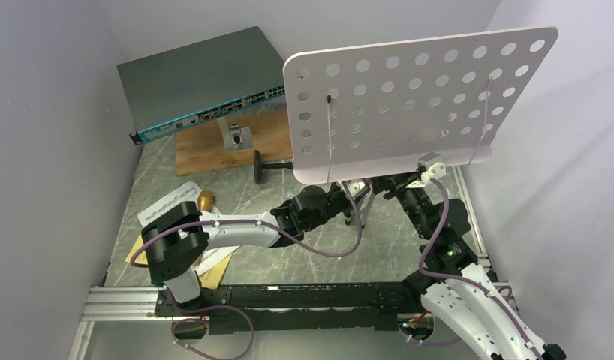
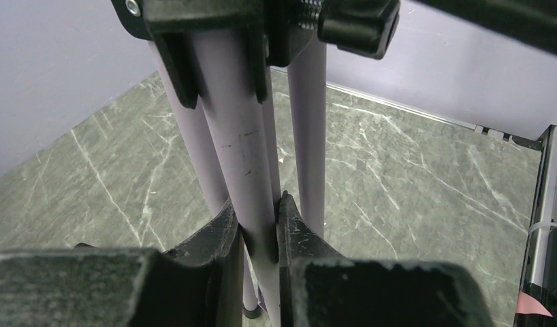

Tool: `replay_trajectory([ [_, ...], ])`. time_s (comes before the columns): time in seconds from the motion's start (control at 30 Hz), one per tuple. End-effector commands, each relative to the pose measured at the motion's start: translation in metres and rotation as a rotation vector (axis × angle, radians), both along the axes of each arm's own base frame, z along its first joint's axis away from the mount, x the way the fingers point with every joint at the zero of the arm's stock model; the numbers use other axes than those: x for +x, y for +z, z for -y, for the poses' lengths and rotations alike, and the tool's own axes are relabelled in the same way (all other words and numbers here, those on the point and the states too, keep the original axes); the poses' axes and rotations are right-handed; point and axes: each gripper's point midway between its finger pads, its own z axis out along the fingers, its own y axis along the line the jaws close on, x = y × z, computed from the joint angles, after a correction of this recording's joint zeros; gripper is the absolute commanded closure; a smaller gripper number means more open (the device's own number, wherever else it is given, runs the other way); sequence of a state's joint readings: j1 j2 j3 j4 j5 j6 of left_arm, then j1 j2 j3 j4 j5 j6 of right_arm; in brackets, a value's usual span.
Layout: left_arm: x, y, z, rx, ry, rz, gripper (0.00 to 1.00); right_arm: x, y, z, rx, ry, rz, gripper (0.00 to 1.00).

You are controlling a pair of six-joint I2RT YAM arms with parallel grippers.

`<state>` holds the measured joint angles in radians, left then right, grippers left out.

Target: Set up the instrument practice props

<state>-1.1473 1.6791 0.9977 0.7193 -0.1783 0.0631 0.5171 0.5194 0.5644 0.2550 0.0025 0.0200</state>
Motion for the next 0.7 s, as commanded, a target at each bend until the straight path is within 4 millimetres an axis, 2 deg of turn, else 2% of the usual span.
replay_trajectory([
  [0.0,0.015,-0.032,-0.017,0.17,0.072,0.023,1.0,-0.008,0.028,0.011,0.04,-0.033,0.024,0.47],
  [0.13,0.014,-0.033,-0.018,0.177,0.075,0.023,1.0,-0.011,0.025,0.021,0.02,-0.071,-0.018,0.42],
  [0.23,0.015,-0.034,-0.018,0.183,0.075,0.025,1.0,-0.015,0.018,0.023,-0.001,-0.071,-0.059,0.35],
  [0.53,0.015,-0.035,-0.021,0.187,0.082,0.018,1.0,-0.03,-0.01,0.033,-0.05,-0.077,-0.147,0.34],
  [0.67,0.014,-0.032,-0.021,0.184,0.082,0.019,1.0,-0.031,-0.031,0.034,-0.091,-0.082,-0.197,0.36],
])
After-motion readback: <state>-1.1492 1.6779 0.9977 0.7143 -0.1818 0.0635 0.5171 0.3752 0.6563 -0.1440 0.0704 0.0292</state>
